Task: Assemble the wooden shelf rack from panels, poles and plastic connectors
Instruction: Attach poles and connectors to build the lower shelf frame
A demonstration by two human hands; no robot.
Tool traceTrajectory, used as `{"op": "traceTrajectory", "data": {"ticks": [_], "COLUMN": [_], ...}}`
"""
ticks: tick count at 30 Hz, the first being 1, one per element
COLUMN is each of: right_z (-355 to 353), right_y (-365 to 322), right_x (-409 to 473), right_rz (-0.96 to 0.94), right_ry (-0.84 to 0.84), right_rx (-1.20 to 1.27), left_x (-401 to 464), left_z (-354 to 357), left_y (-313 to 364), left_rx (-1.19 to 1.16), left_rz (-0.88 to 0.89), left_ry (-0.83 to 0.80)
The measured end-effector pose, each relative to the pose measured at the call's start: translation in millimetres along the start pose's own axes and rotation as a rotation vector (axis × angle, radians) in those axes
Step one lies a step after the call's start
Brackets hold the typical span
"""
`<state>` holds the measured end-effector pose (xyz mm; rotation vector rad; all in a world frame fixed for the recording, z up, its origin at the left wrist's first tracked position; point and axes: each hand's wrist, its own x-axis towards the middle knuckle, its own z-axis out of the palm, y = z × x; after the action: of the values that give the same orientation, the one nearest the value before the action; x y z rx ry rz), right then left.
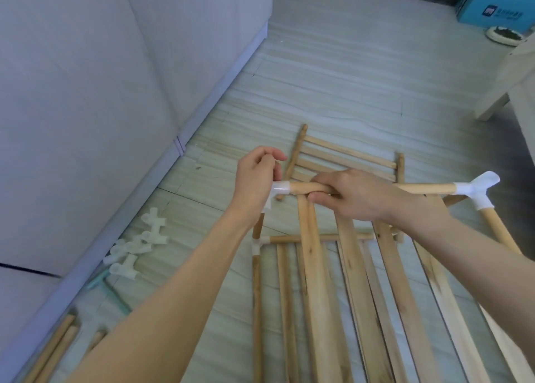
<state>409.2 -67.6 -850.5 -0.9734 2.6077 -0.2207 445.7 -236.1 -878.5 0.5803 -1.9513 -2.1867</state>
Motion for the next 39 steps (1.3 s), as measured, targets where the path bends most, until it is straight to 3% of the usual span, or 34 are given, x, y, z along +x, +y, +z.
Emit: {"op": "traceTrajectory", "data": {"ticks": [6,17,22,27,39], "right_z": [5,22,23,22,23], "right_y": [17,18,19,16,13], "right_x": [-1,-6,-4,-5,-4], "right_rz": [-0.052,-0.038,-0.036,-0.044,-0.008], "right_ry": [0.128,0.322,0.323,0.325,0.292], "right_rx": [-0.103,-0.237,-0.241,-0.252,-0.269], "left_x": [3,12,16,14,15], "left_z": [-3,9,12,9,11], "left_y": [-1,-4,-1,0,3], "left_rx": [-0.048,-0.009,0.077,0.052,0.11], "left_rz": [0.105,0.094,0.064,0.016,0.015], "left_ry": [-0.176,-0.138,-0.174,-0.322,-0.272]}}
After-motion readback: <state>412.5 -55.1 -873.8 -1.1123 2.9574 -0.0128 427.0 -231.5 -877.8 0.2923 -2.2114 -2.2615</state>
